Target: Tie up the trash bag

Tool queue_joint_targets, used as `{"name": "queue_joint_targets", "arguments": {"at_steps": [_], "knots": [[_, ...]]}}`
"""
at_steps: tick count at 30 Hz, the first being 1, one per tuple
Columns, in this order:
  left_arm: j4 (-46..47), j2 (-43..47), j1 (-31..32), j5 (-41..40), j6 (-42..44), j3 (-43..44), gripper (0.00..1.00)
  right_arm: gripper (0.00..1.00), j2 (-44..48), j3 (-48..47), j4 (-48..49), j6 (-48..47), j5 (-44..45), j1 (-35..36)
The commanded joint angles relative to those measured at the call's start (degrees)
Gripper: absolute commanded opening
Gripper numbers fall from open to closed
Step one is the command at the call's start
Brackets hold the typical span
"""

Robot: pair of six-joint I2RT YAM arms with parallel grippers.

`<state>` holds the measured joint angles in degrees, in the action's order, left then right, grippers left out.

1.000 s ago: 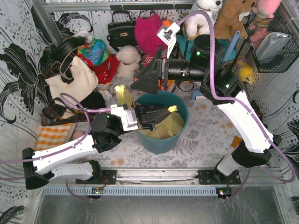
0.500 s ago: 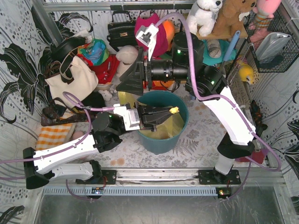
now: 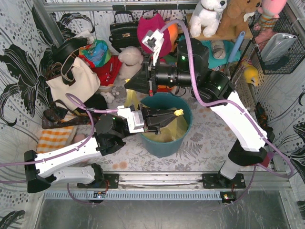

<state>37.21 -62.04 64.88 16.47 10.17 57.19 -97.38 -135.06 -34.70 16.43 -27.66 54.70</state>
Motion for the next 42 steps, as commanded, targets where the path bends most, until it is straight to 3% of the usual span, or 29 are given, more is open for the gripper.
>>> {"name": "queue_joint_targets", "arguments": {"at_steps": [1, 10, 19, 36, 42], "knots": [[2.02, -0.06, 0.25, -1.95, 0.14, 2.35, 0.0, 0.0, 5.34, 3.03, 5.53, 0.83, 8.32, 0.34], [3.75, -2.13, 0.16, -7.51, 5.1, 5.7, 0.0, 0.0, 9.38, 8.05, 7.26, 9.17, 22.45, 0.39], [9.54, -2.8, 0.15, -12.91, 5.25, 3.38, 0.0, 0.0, 18.17, 22.61, 10.55, 18.76, 34.32, 0.37], [14.82, -0.22, 0.09, -19.39, 4.63, -1.59, 0.0, 0.0, 35.74, 50.11, 19.72, 31.07, 42.71, 0.39], [15.55, 2.77, 0.07, -13.61, 4.56, -5.56, 0.0, 0.0, 36.96, 51.98, 21.71, 30.51, 44.85, 0.38]]}}
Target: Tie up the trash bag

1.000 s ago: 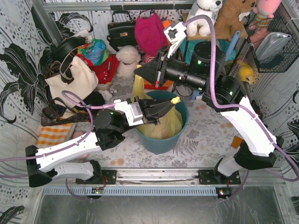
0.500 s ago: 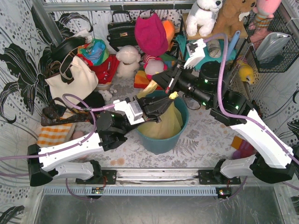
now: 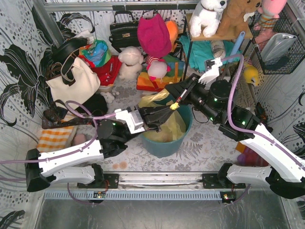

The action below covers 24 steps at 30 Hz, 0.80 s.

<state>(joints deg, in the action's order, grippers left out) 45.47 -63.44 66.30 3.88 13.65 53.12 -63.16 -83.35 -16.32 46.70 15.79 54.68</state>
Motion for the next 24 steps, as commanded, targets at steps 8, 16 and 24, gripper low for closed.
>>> {"name": "queue_joint_targets", "arguments": {"at_steps": [8, 16, 24], "knots": [[3.39, 4.78, -1.44, 2.65, 0.4, 0.22, 0.0, 0.0, -1.68, -6.16, 3.82, -4.18, 1.77, 0.35], [5.83, 4.65, -1.47, -7.98, 1.85, -0.01, 0.0, 0.0, 2.48, -0.63, 3.72, 0.02, -2.66, 0.42], [6.73, 4.69, -1.45, -15.61, 2.53, -0.54, 0.0, 0.0, 5.51, 7.41, 10.49, 2.48, -9.66, 0.42]]}}
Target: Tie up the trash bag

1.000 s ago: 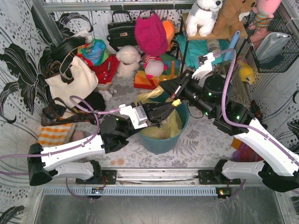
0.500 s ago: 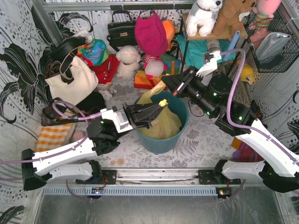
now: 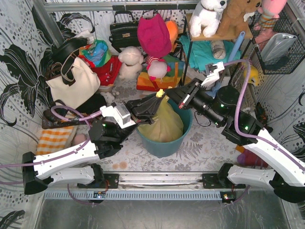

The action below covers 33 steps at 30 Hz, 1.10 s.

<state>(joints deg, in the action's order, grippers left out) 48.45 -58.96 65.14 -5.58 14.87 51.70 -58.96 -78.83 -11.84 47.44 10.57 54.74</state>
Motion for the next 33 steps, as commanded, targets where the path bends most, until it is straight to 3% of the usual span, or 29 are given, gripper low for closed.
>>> {"name": "queue_joint_targets", "arguments": {"at_steps": [1, 18, 19, 21, 25, 33], "knots": [[3.89, 0.24, -0.33, -6.91, 1.3, 0.79, 0.0, 0.0, 1.66, 3.76, 6.95, 1.52, -5.04, 0.35], [3.06, 0.34, -0.28, -12.06, 2.26, 0.77, 0.0, 0.0, 6.03, 11.69, 16.13, -5.18, -12.62, 0.34], [3.01, 0.38, -0.33, -11.89, 2.14, 0.77, 0.0, 0.03, 5.89, 11.23, 15.48, -5.53, -12.7, 0.35], [2.97, 0.5, -0.33, -11.57, 2.02, 0.62, 0.0, 0.2, 5.37, 9.2, 12.39, -6.43, -11.73, 0.3], [3.48, 0.77, -0.28, -10.63, 1.92, -0.05, 0.0, 0.27, 4.27, 4.43, 5.97, -8.09, -9.82, 0.31], [3.54, 1.28, -0.28, -10.67, 1.84, -0.64, 0.0, 0.27, 3.47, 1.24, 1.17, -9.33, -8.31, 0.29]]}}
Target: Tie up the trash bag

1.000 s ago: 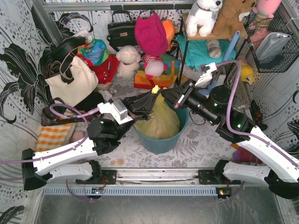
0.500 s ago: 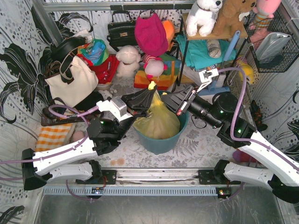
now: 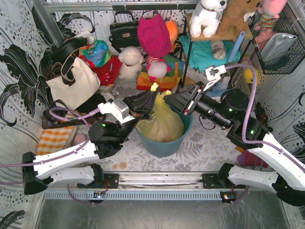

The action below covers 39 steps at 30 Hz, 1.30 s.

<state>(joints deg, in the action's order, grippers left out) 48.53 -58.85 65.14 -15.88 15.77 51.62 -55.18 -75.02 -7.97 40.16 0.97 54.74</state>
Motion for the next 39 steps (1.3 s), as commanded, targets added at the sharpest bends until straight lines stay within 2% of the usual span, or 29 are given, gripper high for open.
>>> {"name": "queue_joint_targets", "arguments": {"at_steps": [1, 5, 9, 14, 17, 20, 32, 34, 39], "knots": [[3.33, 1.19, -0.31, -0.38, 0.93, -0.59, 0.0, 0.27, -0.43, -2.78, -3.13, -2.21, 1.33, 0.36], [3.32, 1.37, -0.29, -0.47, 0.99, -0.64, 0.0, 0.18, -0.64, -3.1, -3.85, -2.67, 1.79, 0.33], [3.48, 1.37, -0.34, -0.38, 0.84, -0.64, 0.0, 0.0, -0.64, -3.36, -3.89, -3.06, 1.66, 0.32], [3.59, 1.31, -0.35, -0.21, 0.77, -0.63, 0.0, 0.0, -0.31, -3.45, -3.99, -3.89, 2.11, 0.37], [3.59, 1.32, -0.28, -0.25, 0.59, -0.68, 0.0, 0.27, -0.28, -3.74, -3.3, -4.45, 2.88, 0.31], [3.75, 1.44, -0.34, 0.09, 0.42, -0.85, 0.0, 0.41, -0.93, -4.73, -2.49, -5.2, 2.82, 0.31], [4.21, 1.35, -0.29, 0.32, 0.35, -0.83, 0.0, 0.44, -3.63, -7.02, 0.15, -8.08, 3.09, 0.32], [4.39, 1.26, -0.34, 0.32, 0.34, -0.81, 0.0, 0.46, -4.16, -7.06, 0.46, -9.09, 3.75, 0.32], [4.36, 1.06, -0.35, 0.32, 0.34, -0.68, 0.0, 0.59, -5.51, -7.79, 0.77, -11.11, 4.88, 0.36]]}}
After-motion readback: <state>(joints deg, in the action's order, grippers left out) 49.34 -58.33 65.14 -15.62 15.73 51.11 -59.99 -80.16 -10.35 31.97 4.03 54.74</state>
